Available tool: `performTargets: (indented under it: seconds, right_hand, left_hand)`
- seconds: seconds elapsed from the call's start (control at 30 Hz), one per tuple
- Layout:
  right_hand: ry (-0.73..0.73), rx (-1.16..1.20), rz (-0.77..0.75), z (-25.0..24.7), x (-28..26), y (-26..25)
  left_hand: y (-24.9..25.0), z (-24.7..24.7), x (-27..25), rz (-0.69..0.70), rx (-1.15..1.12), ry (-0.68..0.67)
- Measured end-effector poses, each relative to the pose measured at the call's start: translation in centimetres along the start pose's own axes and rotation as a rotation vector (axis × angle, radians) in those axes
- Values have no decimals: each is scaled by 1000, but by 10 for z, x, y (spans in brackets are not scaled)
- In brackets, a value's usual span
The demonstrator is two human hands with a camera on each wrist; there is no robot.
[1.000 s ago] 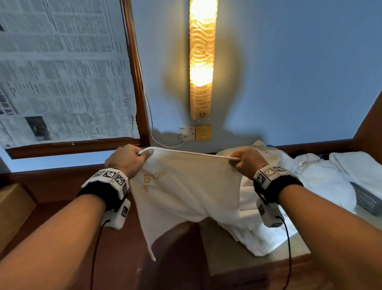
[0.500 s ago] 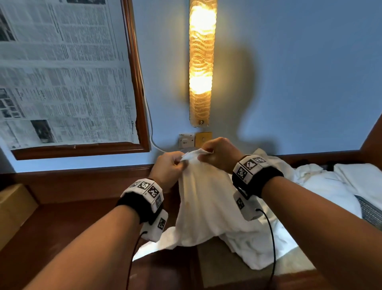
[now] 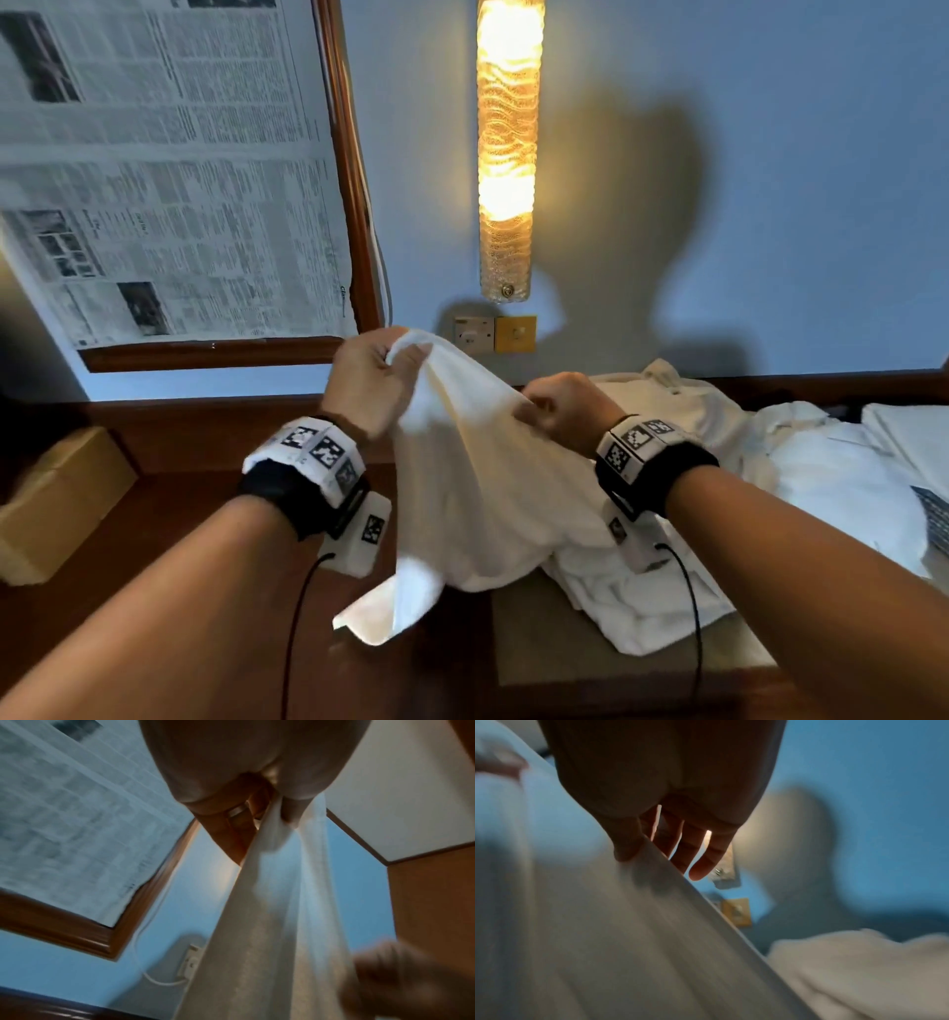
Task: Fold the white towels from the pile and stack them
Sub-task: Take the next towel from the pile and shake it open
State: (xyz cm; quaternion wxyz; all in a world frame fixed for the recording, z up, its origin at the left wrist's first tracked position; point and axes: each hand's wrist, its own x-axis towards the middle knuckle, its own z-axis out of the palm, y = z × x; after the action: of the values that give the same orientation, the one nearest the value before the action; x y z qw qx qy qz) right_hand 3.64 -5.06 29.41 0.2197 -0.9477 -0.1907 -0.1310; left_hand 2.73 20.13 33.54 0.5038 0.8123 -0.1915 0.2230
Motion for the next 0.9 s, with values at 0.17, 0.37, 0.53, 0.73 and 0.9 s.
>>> performTargets:
  seconds: [0.17,0.37,0.53,0.73,0.9]
  right_hand:
    - [-356,-218,445,22,-64,77]
    - [93,54,149,7,-31,-1]
    - [350,208,-210,-35,-6,-122]
    - [386,157,-182,-38,-47,-154]
    - [185,-125,30,2,-102,-119]
  left_hand:
    - [-12,-67,-16,-133,-33,154]
    - [3,-66,-31,-192,-101,-137]
    - [31,-28,-40,-90,-284,-245]
    - [51,-40,-59,2,-283,-224]
    - [55,-81,-79,0,-291,-225]
